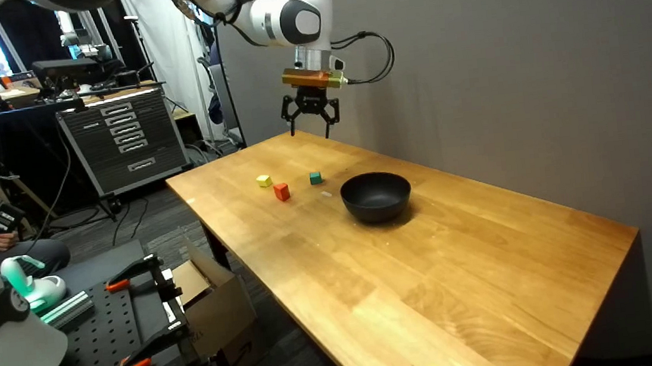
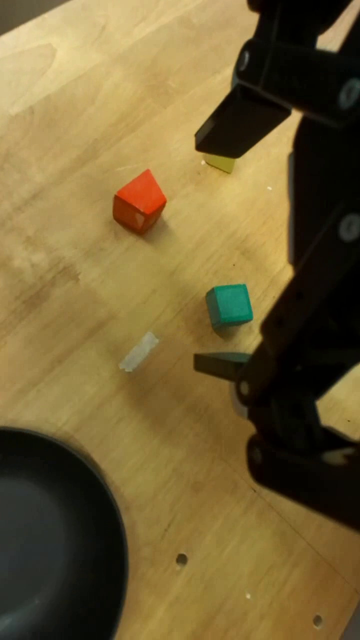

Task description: Put the green and orange blocks in the bowl

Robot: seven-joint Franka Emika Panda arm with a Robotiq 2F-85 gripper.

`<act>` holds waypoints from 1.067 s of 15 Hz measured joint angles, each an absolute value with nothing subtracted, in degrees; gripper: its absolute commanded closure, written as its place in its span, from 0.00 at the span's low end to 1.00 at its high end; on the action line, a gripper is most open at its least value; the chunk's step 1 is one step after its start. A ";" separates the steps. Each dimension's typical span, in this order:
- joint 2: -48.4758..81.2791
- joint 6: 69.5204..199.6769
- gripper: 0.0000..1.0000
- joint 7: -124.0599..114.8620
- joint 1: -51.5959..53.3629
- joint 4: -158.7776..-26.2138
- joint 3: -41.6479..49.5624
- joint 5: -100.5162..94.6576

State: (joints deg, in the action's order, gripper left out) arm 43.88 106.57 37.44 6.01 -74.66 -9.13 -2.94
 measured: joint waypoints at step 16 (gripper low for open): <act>67.57 107.05 0.00 49.02 6.91 -49.18 -11.64 -0.80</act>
State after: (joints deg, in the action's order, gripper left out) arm 67.57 107.05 49.02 6.91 -49.18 -11.64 -0.80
